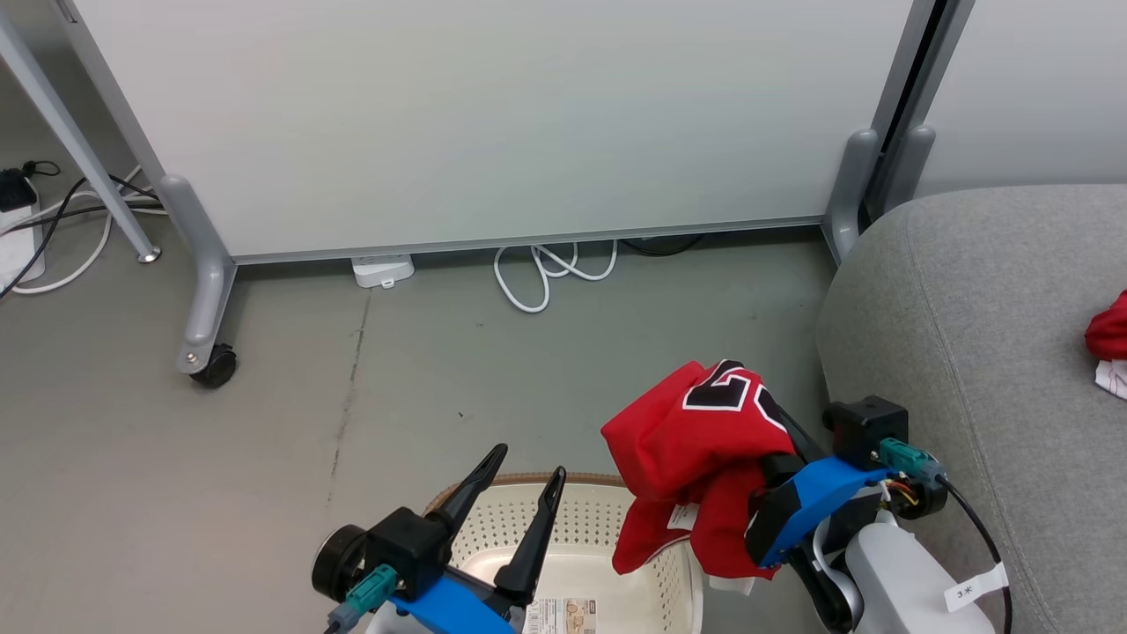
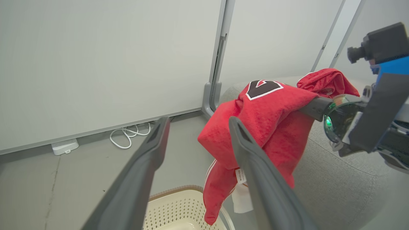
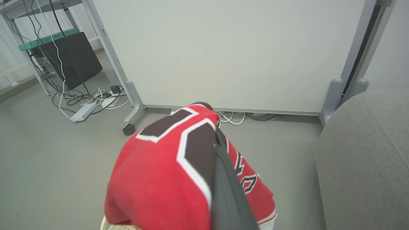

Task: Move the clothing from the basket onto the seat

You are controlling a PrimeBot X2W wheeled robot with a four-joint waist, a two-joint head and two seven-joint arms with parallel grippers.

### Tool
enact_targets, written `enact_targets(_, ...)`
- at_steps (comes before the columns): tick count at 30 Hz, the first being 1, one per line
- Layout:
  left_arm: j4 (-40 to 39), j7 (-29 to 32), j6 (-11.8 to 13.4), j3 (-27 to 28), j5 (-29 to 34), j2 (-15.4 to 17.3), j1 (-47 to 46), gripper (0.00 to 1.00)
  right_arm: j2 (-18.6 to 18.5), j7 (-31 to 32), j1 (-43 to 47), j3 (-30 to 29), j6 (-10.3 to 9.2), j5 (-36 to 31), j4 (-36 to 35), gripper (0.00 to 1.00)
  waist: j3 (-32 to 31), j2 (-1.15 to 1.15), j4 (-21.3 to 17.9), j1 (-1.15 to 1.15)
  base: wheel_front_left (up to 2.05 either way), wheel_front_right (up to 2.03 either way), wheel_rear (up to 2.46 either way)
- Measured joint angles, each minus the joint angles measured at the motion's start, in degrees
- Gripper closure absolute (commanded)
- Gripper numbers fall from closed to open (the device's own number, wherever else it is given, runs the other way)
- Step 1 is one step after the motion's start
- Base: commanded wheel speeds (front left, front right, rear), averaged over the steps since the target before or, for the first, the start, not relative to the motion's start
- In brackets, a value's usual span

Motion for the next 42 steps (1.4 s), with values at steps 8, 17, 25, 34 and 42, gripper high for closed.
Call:
enact_targets(8,0.58,0.0,-1.51,3.42,2.98,-1.79,1.86,0.0,0.0,0.0,0.28,-0.57,0.0,-0.16,-0.29,1.0,-0.13,0.0,-0.04,0.0,0.0,0.0,0.0)
enact_targets(17,1.52,0.0,-2.69,5.38,5.09,-3.41,1.9,0.0,0.01,0.0,0.35,-0.37,0.0,-0.16,-0.62,1.0,0.14,0.0,-1.11,0.0,0.0,0.0,0.0)
enact_targets(25,1.78,0.0,-3.33,6.31,6.33,-3.87,1.88,0.0,0.01,0.0,0.13,0.25,0.0,0.01,-0.99,1.0,0.75,0.0,-4.65,0.01,0.0,0.0,0.0)
enact_targets(34,2.05,0.0,-3.52,6.38,6.9,-4.71,1.07,0.0,0.01,0.0,-0.03,0.13,0.0,-0.14,-1.36,1.0,1.55,0.0,-11.01,0.01,0.0,0.0,0.0)
enact_targets(42,2.19,0.0,-3.77,6.0,7.38,-4.93,0.13,0.0,0.01,0.0,-0.15,-0.1,0.0,-0.1,-1.94,1.0,2.62,0.0,-16.78,0.0,0.0,0.0,0.0)
